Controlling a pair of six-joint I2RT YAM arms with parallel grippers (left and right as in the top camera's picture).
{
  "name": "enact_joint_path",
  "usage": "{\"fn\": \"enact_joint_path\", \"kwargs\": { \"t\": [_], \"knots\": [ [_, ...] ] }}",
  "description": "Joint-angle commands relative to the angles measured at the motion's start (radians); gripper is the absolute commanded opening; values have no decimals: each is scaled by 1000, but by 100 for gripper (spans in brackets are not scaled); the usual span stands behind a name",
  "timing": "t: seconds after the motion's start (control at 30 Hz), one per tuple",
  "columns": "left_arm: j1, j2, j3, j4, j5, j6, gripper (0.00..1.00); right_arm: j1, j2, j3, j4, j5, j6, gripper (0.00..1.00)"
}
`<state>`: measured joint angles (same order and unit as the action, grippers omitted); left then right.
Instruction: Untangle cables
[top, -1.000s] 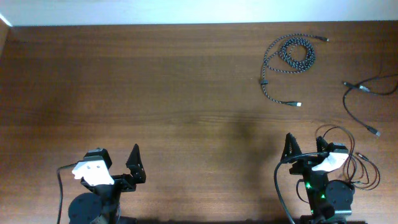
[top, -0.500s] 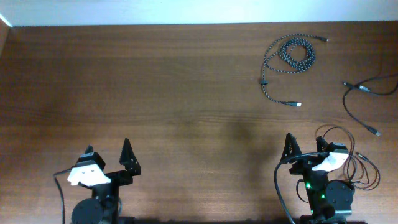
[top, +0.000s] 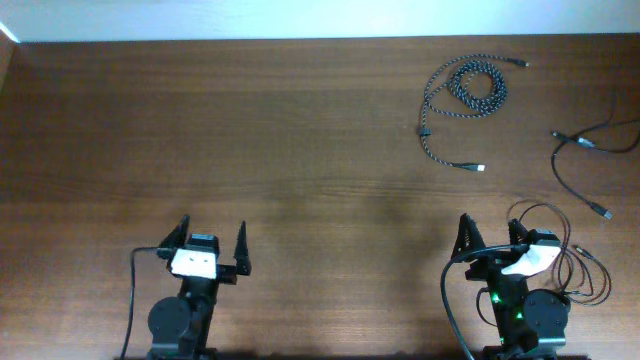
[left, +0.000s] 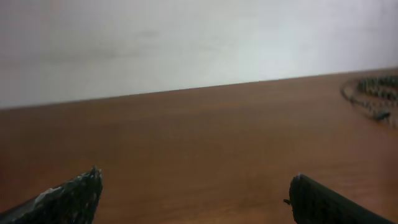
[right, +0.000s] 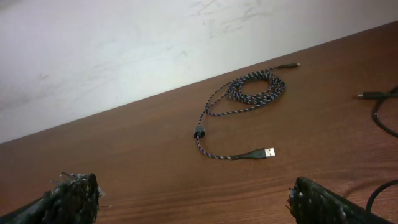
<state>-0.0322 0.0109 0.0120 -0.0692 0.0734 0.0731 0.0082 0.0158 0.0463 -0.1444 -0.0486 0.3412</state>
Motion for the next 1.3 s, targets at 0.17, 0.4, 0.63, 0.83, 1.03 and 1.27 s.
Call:
{"fn": "enact_joint_path", "kwargs": {
  "t": [0.17,0.4,0.63,0.83,1.03,1.27],
  "knots": [
    [9,-6,-4,-3,54,42,99,4,-6,-11,3,9,7,99],
    [9,-5,-3,0,54,41,99,4,-6,-11,3,9,7,99],
    [9,-5,-3,0,54,41,99,4,-6,-11,3,8,7,99],
    [9,-5,-3,0,54,41,99,4,-6,-11,3,89,-91,99],
    [9,-5,-3,0,54,41,99,2,-12,-11,-1,80,-339,99],
    [9,-5,-3,0,54,41,99,-4,-11,-11,2,80,-364,99]
  ]
}}
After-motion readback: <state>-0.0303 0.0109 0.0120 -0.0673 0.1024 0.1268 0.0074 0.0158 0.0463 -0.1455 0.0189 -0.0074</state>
